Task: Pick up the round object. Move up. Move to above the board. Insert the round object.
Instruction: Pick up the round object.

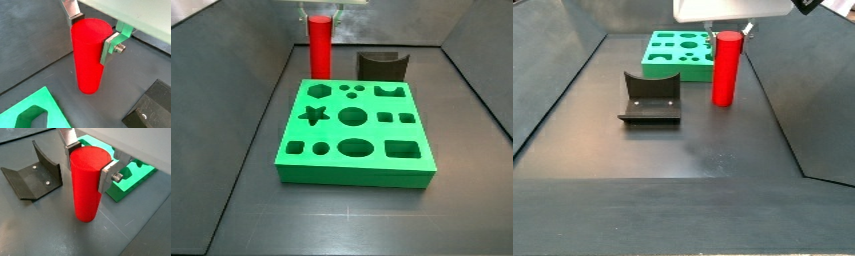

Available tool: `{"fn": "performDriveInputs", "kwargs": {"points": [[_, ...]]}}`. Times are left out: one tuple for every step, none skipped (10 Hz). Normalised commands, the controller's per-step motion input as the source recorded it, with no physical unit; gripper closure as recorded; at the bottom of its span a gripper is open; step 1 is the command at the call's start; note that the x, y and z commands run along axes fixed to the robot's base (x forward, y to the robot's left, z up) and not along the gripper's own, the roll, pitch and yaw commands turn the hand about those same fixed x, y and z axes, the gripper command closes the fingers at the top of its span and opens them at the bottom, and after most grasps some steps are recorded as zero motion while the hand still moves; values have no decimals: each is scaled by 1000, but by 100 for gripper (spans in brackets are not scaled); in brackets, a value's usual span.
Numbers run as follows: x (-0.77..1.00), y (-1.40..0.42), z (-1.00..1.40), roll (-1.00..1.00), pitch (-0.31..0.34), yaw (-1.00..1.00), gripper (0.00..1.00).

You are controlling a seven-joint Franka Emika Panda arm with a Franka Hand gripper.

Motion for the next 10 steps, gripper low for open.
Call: {"fn": "performDriveInputs", "kwargs": {"points": [[0, 0, 0, 0, 0, 0, 100], [0, 0, 0, 0, 0, 0, 100], [0, 0, 0, 0, 0, 0, 100], [0, 0, 0, 0, 0, 0, 100], [0, 0, 0, 0, 0, 0, 100], [0, 0, 0, 0, 0, 0, 100], [0, 0, 0, 0, 0, 0, 100], [0, 0, 0, 0, 0, 0, 100], [0, 0, 0, 0, 0, 0, 100], [0, 0, 0, 0, 0, 0, 100]]}}
